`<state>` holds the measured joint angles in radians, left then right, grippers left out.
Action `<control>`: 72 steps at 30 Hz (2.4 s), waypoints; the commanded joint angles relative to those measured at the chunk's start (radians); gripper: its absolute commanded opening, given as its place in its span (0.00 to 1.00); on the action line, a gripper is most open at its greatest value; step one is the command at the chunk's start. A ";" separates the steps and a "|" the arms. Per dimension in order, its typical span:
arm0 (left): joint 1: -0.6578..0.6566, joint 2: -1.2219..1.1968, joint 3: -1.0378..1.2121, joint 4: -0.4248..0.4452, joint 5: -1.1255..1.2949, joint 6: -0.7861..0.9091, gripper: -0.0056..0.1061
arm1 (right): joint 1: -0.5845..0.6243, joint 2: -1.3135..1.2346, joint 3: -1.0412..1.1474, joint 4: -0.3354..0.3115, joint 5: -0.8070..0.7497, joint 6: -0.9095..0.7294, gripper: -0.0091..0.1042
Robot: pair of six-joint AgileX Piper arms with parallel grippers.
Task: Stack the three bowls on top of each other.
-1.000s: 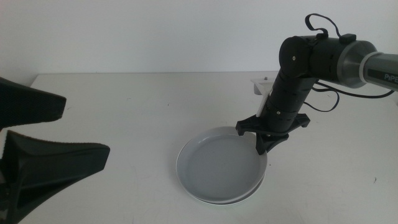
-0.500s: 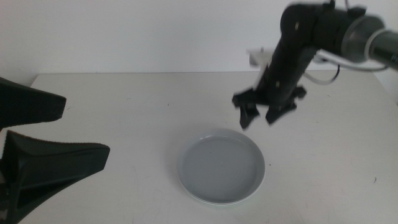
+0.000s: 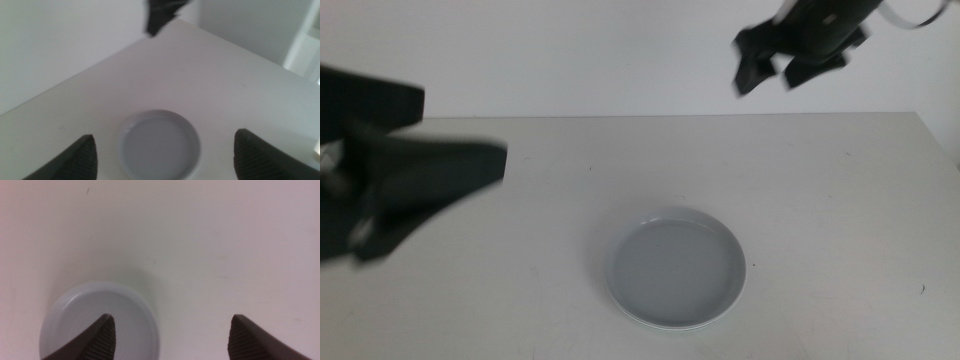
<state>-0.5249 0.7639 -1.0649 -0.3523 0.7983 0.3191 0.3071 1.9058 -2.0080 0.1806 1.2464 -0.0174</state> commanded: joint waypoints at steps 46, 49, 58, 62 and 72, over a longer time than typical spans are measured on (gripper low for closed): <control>0.391 -0.215 0.486 0.186 -0.647 -0.178 0.99 | -0.194 -1.244 1.295 -0.249 -0.878 0.030 0.59; 0.391 -0.215 0.522 0.185 -0.699 -0.179 0.99 | -0.193 -1.255 1.332 -0.245 -0.949 0.030 0.59; 0.391 -0.214 0.534 0.185 -0.703 -0.179 0.99 | -0.193 -1.254 1.333 -0.239 -0.949 0.033 0.59; 0.391 -0.214 0.534 0.185 -0.702 -0.179 0.99 | -0.193 -1.254 1.333 -0.239 -0.949 0.033 0.59; 0.391 -0.424 0.666 0.185 -0.712 -0.179 0.99 | -0.193 -1.388 1.345 -0.239 -0.939 0.033 0.59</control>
<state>-0.1327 0.3661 -0.4024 -0.1546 0.1642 0.1448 0.1211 0.5426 -0.6431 -0.0461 0.3818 0.0183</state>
